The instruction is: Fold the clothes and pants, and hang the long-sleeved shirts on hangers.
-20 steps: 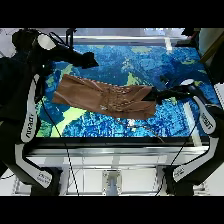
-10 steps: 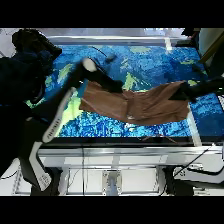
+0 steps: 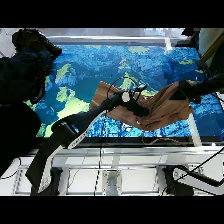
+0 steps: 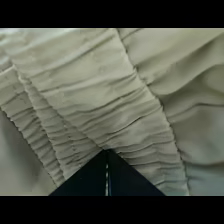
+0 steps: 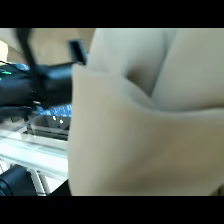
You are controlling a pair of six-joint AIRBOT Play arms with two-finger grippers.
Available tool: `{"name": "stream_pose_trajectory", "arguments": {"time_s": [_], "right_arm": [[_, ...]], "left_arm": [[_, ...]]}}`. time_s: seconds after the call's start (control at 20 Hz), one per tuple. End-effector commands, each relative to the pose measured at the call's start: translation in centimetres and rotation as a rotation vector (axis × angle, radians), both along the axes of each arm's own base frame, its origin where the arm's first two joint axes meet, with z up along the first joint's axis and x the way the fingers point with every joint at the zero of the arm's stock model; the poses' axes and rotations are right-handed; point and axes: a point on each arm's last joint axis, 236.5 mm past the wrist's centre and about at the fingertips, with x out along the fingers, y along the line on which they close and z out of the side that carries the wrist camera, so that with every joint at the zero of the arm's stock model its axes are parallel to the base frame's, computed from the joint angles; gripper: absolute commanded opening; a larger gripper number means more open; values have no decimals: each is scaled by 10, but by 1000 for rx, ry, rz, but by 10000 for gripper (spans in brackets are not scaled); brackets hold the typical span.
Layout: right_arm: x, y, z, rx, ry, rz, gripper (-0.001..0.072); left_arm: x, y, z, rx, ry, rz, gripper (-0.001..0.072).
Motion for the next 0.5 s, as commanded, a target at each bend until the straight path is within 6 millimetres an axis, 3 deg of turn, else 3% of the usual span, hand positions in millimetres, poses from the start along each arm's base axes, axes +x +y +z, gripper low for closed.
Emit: {"name": "stream_pose_trajectory", "arguments": {"time_s": [0.0, 0.1, 0.3, 0.45], "right_arm": [[7, 25, 0, -9, -3, -6, 38], [15, 38, 2, -4, -26, -18, 38], [43, 72, 8, 18, -118, -69, 39], [51, 106, -4, 48, -90, -76, 40]], "left_arm": [[19, 7, 5, -13, -11, 44, 15], [39, 34, 30, -15, -12, 55, 16], [66, 117, 94, 2, -3, 34, 16], [92, 174, 148, -21, -61, 96, 17]]}}
